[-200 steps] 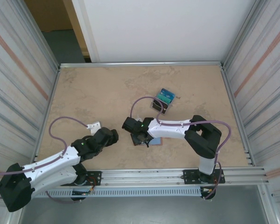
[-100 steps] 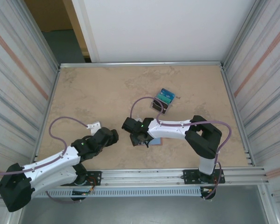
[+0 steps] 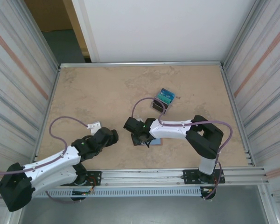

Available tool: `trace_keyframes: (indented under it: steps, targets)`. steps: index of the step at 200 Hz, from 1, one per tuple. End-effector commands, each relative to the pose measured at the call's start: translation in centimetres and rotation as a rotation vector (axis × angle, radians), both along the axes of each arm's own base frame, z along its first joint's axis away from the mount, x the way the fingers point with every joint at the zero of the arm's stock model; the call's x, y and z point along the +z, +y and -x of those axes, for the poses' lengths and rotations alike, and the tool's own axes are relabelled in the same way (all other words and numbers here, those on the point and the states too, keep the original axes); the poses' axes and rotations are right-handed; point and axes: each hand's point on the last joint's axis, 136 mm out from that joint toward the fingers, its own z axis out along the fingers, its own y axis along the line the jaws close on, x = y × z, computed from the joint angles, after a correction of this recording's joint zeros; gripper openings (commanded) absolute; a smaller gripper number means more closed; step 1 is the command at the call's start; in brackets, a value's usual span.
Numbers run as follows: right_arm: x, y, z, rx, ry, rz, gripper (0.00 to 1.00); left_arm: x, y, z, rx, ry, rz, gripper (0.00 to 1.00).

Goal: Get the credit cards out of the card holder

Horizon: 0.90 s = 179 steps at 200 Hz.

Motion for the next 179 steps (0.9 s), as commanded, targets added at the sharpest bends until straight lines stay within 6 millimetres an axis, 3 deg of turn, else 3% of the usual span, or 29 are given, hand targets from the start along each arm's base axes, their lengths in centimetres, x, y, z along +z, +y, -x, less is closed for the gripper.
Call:
trace_keyframes:
  steps: [1,57,102,179]
  targets:
    - [-1.4,-0.9,0.7,-0.006,0.063,-0.010,0.43,1.0,0.1,-0.5,-0.007,-0.014,-0.028,0.99]
    - [-0.1,-0.7,0.4,-0.018,0.093,-0.160,0.32,2.1,-1.0,-0.9,-0.068,-0.036,-0.029,0.99]
    - [1.6,-1.1,-0.3,-0.018,0.047,-0.179,0.27,3.7,-2.8,-1.6,-0.134,-0.079,-0.057,0.99]
    - [2.4,-4.0,-1.0,-0.104,-0.024,-0.097,0.28,4.9,-6.4,-2.9,-0.215,-0.096,-0.114,0.99]
